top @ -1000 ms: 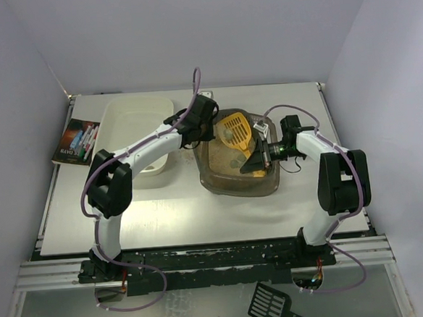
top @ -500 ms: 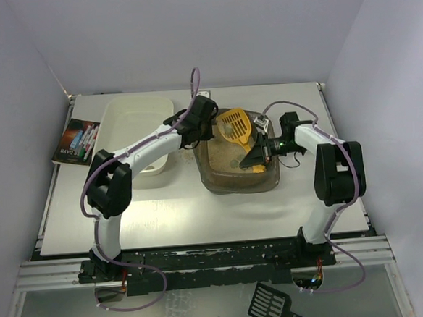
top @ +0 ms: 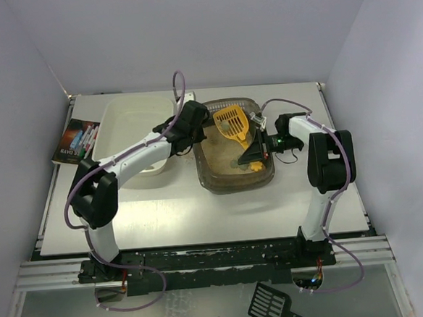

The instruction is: Clean the litter box

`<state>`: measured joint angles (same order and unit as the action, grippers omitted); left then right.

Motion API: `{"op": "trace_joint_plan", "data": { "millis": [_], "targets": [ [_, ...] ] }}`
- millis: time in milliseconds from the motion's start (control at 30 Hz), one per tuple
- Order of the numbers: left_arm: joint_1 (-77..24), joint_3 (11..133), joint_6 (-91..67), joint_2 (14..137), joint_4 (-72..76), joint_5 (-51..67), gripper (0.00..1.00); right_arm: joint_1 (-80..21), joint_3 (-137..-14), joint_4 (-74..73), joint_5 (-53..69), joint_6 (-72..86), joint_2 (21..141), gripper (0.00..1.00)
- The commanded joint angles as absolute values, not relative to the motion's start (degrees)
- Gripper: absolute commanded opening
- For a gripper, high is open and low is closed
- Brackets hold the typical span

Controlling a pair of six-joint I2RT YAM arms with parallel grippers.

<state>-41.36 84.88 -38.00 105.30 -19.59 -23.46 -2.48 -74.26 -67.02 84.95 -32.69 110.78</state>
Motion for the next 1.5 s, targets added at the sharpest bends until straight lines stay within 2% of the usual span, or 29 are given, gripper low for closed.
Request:
{"op": "trace_joint_plan", "data": {
  "millis": [0,700,1067,1467],
  "targets": [
    [-36.5,84.7,-36.6,105.8,-21.2,-34.0,0.07,-1.0,-74.7,-73.3,83.5,-36.3,111.9,0.0],
    [-32.5,79.6,-46.2,104.8,-22.5,-33.9,0.07,-1.9,-74.1,-70.2,82.0,-32.7,111.6,0.0],
    [-32.4,85.1,-46.0,111.1,-25.3,-35.8,0.07,-2.3,-73.4,-69.4,81.6,-31.8,110.5,0.0],
    [-32.4,82.5,-44.8,112.0,-21.9,-36.4,0.08,-2.3,-72.6,-66.3,79.4,-28.1,109.1,0.0]
  ]
}}
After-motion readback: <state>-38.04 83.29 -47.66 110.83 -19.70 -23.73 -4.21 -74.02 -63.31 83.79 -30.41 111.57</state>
